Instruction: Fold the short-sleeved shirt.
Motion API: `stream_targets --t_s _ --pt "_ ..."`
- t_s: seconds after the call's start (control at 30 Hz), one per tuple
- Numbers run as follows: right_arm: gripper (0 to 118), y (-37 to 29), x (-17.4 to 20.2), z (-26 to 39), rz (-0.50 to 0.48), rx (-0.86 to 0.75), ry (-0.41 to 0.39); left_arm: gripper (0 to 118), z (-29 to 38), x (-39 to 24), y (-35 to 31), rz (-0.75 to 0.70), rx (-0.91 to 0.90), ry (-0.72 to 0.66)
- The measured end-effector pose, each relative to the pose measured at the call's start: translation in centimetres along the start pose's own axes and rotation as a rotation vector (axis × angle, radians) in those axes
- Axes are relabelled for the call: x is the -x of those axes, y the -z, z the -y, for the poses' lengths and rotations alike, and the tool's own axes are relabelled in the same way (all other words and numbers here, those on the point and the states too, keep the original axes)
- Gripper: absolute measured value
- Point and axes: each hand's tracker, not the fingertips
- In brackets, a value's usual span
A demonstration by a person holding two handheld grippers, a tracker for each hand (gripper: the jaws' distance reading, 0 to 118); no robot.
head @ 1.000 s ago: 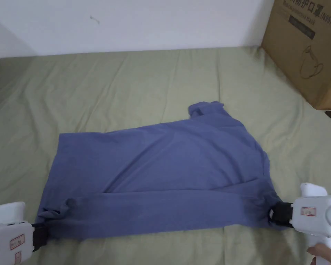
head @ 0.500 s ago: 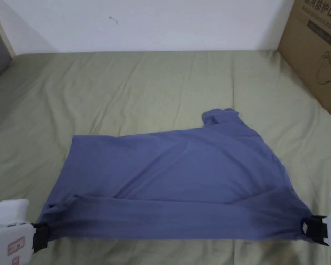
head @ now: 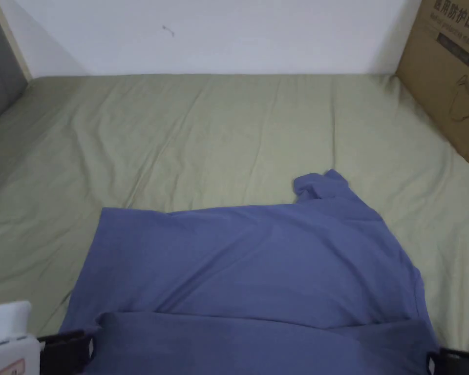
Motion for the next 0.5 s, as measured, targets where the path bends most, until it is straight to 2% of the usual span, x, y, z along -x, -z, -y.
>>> stream_targets --t_s 0.03,0.07,0.1,0.13,0.17,0.2,0.27,0.33,0.4,0.5 --pt "53 -0.3 0.4 -1.0 -0.012 -0.027 -0.012 92 -0.8 -0.6 0.0 0.007 -0.018 0.006" --pt "33 -0.6 0.7 -2.0 -0.027 -0.053 -0.03 73 -1.6 -1.2 0.0 0.033 -0.043 0.019" --pt "4 -0.5 1.3 -2.9 -0.011 -0.07 -0.04 39 -2.2 -1.9 0.4 0.047 -0.052 0.044" --pt "0 0.1 2.0 -3.7 0.005 -0.071 -0.047 0 -2.9 -2.6 1.0 0.041 -0.047 0.052" --pt "0 0.8 2.4 -4.3 0.005 -0.056 -0.048 0 -3.2 -3.3 1.9 0.01 -0.031 0.08" --pt "0 1.9 2.4 -4.8 -0.04 0.01 -0.052 0 -3.7 -3.9 2.5 -0.02 -0.022 0.113" --pt "0 3.7 3.1 -5.8 -0.06 0.061 -0.048 0 -4.4 -4.1 4.2 0.052 0.03 0.165" --pt "0 5.2 3.3 -7.5 -0.055 0.065 -0.065 0 -5.2 -4.6 5.0 0.031 0.023 0.169" --pt "0 6.5 3.1 -10.3 -0.062 0.028 -0.011 0 -6.1 -4.7 5.8 0.01 0.034 0.169" --pt "1 8.7 2.7 -15.5 -0.105 -0.026 0.045 0 -7.9 -4.0 7.1 0.015 0.027 0.096"
